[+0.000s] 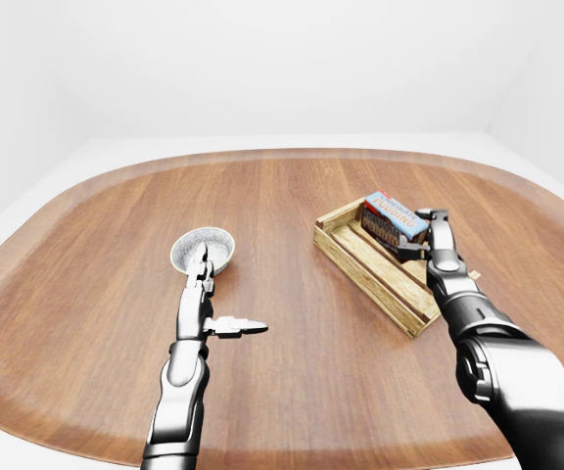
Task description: Pick up the chocolate pudding and put it in the tray.
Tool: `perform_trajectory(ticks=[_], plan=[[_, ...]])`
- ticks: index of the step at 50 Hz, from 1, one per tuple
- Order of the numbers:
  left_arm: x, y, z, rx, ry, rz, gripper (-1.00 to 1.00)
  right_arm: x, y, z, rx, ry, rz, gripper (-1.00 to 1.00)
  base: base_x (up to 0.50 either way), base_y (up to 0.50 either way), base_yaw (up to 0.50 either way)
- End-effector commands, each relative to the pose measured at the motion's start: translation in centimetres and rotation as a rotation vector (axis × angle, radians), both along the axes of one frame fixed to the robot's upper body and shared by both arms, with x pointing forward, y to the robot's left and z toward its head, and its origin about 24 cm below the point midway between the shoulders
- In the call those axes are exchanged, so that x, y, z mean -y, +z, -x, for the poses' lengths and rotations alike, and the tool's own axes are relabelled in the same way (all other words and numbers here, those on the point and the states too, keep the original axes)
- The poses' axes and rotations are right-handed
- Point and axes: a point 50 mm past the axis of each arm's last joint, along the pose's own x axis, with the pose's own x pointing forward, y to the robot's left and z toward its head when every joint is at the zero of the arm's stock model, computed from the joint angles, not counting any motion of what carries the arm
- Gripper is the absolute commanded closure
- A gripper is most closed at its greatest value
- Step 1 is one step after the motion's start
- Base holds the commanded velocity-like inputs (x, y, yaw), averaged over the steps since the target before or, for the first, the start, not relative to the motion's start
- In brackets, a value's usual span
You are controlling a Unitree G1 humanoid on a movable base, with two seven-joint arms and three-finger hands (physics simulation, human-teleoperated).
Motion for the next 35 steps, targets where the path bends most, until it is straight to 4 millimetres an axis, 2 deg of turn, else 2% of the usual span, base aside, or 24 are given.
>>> perform_trajectory(ticks=[1, 27, 35], plan=[[-0.1, 0.0, -0.1, -0.007, -0.004, 0.013, -1.0, 0.2, 0.4, -0.1, 0.006, -0.021, 0.032, 1.0, 0.0, 0.0, 0.0], [0.0, -0.1, -0.1, -0.008, -0.003, 0.014, -1.0, 0.8, -0.2, 0.4, -0.014, -0.047, 0.03, 1.0, 0.0, 0.0, 0.0], [0.0, -0.1, 0.0, -0.007, -0.004, 0.013, -1.0, 1.0, -1.0, 0.8, -0.035, -0.058, 0.025, 1.0, 0.0, 0.0, 0.0]])
